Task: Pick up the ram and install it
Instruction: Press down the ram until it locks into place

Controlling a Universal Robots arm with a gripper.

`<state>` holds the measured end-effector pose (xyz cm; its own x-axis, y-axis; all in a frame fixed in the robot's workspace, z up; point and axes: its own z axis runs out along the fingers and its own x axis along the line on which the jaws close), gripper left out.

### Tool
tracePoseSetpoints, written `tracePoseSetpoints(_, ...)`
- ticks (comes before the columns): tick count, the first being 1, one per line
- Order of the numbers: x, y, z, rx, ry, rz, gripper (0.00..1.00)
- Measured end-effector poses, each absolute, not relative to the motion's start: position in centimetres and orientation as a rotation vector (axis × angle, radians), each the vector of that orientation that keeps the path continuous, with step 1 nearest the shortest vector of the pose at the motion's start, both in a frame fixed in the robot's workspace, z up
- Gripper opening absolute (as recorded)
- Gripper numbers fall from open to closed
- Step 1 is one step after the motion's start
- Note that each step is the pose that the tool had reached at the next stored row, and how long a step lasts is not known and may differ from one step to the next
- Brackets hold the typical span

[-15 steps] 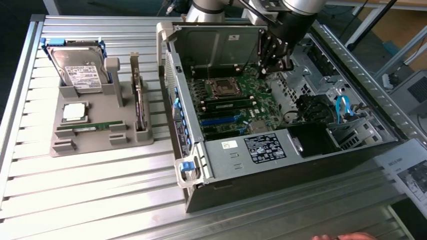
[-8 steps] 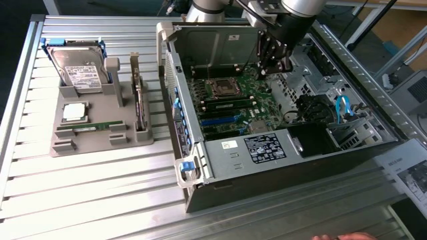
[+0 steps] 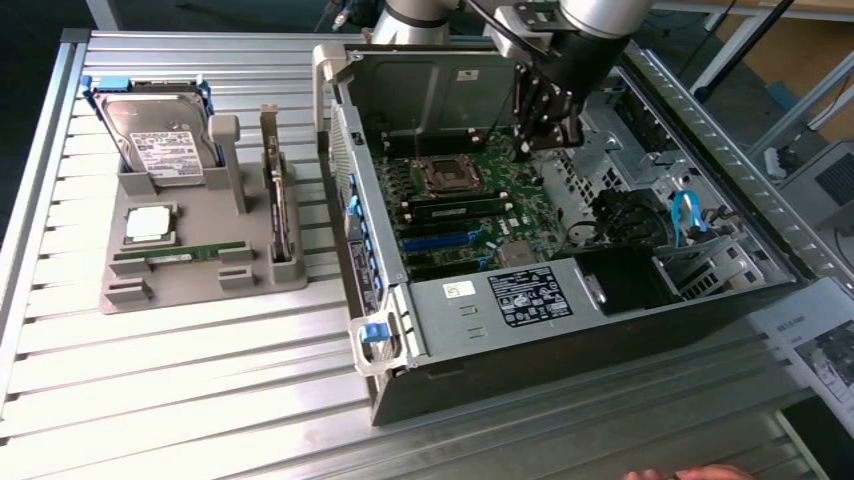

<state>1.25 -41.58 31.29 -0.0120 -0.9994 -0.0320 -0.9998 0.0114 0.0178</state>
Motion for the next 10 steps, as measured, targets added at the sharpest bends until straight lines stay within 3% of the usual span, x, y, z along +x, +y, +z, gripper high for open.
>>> tracePoseSetpoints(10, 1.25, -41.58, 30.86, -2.201, 2.227, 0.055, 0.1)
